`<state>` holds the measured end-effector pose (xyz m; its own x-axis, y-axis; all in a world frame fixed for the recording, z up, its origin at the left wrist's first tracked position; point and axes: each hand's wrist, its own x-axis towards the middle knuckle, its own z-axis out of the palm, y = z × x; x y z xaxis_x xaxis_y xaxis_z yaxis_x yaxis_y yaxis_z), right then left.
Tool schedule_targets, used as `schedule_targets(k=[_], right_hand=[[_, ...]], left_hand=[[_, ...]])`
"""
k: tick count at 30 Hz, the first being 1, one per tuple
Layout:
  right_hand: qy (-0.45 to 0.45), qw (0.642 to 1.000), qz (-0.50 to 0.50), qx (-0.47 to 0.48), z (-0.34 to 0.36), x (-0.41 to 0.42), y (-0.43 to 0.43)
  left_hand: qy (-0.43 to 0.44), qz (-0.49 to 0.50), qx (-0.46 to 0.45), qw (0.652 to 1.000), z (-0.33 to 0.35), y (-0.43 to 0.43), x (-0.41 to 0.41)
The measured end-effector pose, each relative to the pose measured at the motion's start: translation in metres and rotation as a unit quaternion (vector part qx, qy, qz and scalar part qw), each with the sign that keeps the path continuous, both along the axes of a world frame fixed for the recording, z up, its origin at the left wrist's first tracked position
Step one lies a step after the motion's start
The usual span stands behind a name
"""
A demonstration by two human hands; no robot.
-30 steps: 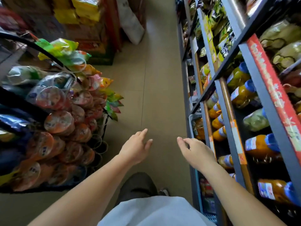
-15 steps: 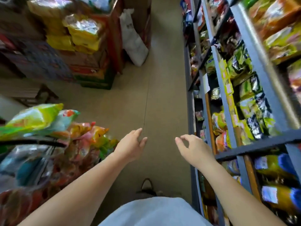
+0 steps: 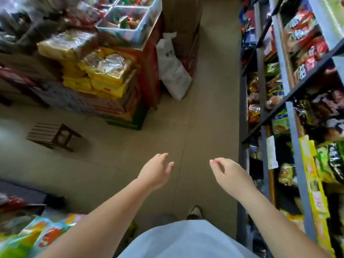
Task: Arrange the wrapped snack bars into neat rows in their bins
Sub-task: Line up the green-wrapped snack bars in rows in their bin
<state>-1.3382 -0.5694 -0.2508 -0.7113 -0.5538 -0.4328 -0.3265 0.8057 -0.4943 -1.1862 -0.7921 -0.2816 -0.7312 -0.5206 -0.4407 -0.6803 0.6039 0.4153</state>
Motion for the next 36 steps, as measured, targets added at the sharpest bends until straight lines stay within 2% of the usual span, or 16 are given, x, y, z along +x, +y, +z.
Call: schedule_targets(k=[4, 8, 13, 23, 28, 36], right_hand=[[0.002, 0.999, 0.051, -0.008, 0.013, -0.084, -0.094], [0.021, 0.995, 0.1, -0.018, 0.014, -0.164, -0.19], [0.017, 0.995, 0.098, 0.0, 0.018, -0.237, -0.279], [0.032, 0.995, 0.088, -0.038, 0.055, -0.439, -0.447], [0.054, 0.991, 0.105, -0.062, 0.045, -0.552, -0.533], [0.043, 0.973, 0.212, -0.08, 0.057, -0.676, -0.679]], left_hand=[[0.029, 0.063, 0.004, 0.998, 0.012, -0.072, -0.061], [0.052, 0.084, -0.002, 0.995, 0.017, -0.156, -0.131], [0.063, 0.07, -0.016, 0.995, 0.028, -0.251, -0.226], [0.059, -0.009, -0.066, 0.996, 0.057, -0.429, -0.435], [0.083, 0.044, -0.071, 0.993, 0.053, -0.497, -0.536], [0.162, 0.139, -0.057, 0.975, 0.08, -0.587, -0.643]])
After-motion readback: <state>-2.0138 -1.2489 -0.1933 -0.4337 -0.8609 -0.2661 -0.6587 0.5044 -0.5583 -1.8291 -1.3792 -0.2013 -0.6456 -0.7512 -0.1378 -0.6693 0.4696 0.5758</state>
